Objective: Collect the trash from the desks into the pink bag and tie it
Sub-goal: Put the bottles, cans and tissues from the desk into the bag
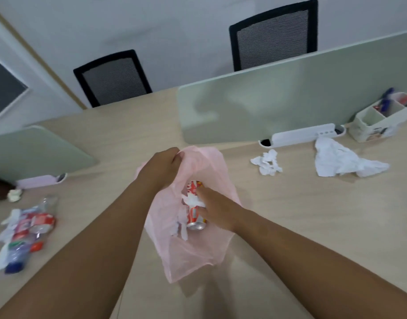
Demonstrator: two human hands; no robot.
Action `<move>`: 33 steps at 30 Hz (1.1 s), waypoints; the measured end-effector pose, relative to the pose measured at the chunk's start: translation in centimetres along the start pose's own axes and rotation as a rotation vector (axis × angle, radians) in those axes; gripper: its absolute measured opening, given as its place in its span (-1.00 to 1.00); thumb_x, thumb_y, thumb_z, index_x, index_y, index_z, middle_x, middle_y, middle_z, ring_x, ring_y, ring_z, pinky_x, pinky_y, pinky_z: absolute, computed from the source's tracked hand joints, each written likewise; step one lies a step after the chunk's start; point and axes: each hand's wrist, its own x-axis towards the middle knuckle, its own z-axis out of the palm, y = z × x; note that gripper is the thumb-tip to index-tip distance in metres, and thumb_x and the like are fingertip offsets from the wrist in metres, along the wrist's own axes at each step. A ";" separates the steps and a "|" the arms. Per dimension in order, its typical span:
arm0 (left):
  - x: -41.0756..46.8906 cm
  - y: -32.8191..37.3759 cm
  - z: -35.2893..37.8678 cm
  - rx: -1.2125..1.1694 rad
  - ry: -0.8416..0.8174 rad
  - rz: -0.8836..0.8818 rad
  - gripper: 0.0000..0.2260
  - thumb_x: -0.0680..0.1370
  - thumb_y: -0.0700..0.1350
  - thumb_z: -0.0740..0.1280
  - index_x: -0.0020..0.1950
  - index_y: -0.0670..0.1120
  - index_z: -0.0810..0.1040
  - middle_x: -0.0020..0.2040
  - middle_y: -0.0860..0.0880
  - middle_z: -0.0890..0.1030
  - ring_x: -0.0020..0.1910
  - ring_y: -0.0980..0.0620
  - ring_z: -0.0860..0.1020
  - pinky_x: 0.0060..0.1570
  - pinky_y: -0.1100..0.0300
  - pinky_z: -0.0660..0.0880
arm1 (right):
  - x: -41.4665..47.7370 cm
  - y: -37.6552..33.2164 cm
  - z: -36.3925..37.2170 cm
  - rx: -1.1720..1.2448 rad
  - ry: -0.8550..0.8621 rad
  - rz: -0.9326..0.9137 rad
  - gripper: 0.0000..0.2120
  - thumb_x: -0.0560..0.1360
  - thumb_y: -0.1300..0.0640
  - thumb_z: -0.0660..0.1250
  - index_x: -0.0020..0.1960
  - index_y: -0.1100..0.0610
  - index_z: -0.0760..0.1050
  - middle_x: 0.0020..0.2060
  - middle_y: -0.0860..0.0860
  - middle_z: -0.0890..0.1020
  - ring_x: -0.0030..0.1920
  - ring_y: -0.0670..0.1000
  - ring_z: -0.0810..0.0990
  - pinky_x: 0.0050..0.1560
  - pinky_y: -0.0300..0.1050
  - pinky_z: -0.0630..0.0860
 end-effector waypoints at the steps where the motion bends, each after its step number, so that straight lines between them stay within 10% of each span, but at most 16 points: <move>1: -0.3 -0.2 -0.4 0.002 0.006 -0.001 -0.67 0.67 -0.03 0.08 -0.30 -0.01 0.28 -0.34 0.02 0.45 -0.29 -0.08 0.41 -0.33 0.08 0.22 | 0.9 -0.7 0.8 -0.019 0.010 0.011 -0.63 0.55 0.17 0.29 0.32 0.18 0.33 0.08 0.11 0.50 0.06 0.13 0.52 -0.06 -0.16 0.30; 4: -1.1 -0.6 -1.5 0.012 0.026 0.006 -0.68 0.66 -0.03 0.08 -0.31 0.00 0.27 -0.34 0.03 0.44 -0.32 -0.05 0.40 -0.32 0.08 0.26 | 3.4 -1.4 2.5 -0.068 -0.007 0.167 -0.06 0.40 -0.20 0.44 0.57 -0.03 -0.05 0.52 0.16 0.11 0.50 0.28 0.09 0.42 0.09 0.19; 7: -1.7 -1.3 -2.2 -0.003 0.038 0.005 -0.68 0.66 -0.01 0.07 -0.29 -0.01 0.28 -0.33 0.00 0.46 -0.32 -0.05 0.42 -0.31 0.07 0.32 | 4.0 -1.3 3.1 -0.145 -0.114 0.245 0.30 0.17 -0.35 0.52 0.49 -0.26 -0.44 0.55 0.06 -0.35 0.51 0.31 -0.37 0.48 0.34 -0.08; 13: -0.9 -0.7 -0.1 -0.073 0.045 0.027 -0.69 0.65 -0.02 0.09 -0.30 0.00 0.26 -0.36 -0.01 0.43 -0.33 -0.09 0.40 -0.33 0.06 0.30 | 0.5 1.4 -1.2 -0.104 -0.041 0.136 0.06 0.28 -0.19 0.51 0.54 -0.27 -0.12 0.55 0.03 0.08 0.53 0.13 0.06 0.45 0.13 0.19; 18: 1.7 2.2 2.8 -0.060 -0.010 0.085 -0.79 0.65 -0.02 0.10 -0.18 0.07 0.39 -0.17 -0.11 0.58 -0.15 -0.18 0.50 -0.15 0.01 0.47 | -3.7 6.4 -8.6 -0.133 0.186 0.258 -0.36 0.39 -0.16 0.47 0.40 -0.09 0.36 0.20 -0.01 0.52 0.06 -0.05 0.50 0.07 -0.09 0.48; 24: 6.1 5.0 5.7 -0.008 -0.043 0.161 -0.79 0.65 -0.03 0.12 0.11 -0.01 0.52 0.07 -0.13 0.63 0.04 -0.17 0.56 -0.01 0.02 0.46 | -7.6 16.2 -16.3 -0.558 0.188 0.754 0.18 0.19 -0.57 0.28 0.53 -0.23 -0.35 0.58 0.02 -0.26 0.54 0.31 -0.25 0.45 0.39 -0.05; 33: 10.8 7.0 7.8 0.030 -0.135 0.261 -0.81 0.64 -0.07 0.15 -0.16 0.09 0.41 -0.20 -0.01 0.53 -0.14 -0.11 0.49 -0.14 0.07 0.36 | -8.4 25.6 -19.6 -0.461 0.252 1.017 0.10 0.20 -0.57 0.25 0.52 -0.29 -0.29 0.57 -0.03 -0.14 0.53 0.35 -0.18 0.36 0.46 0.02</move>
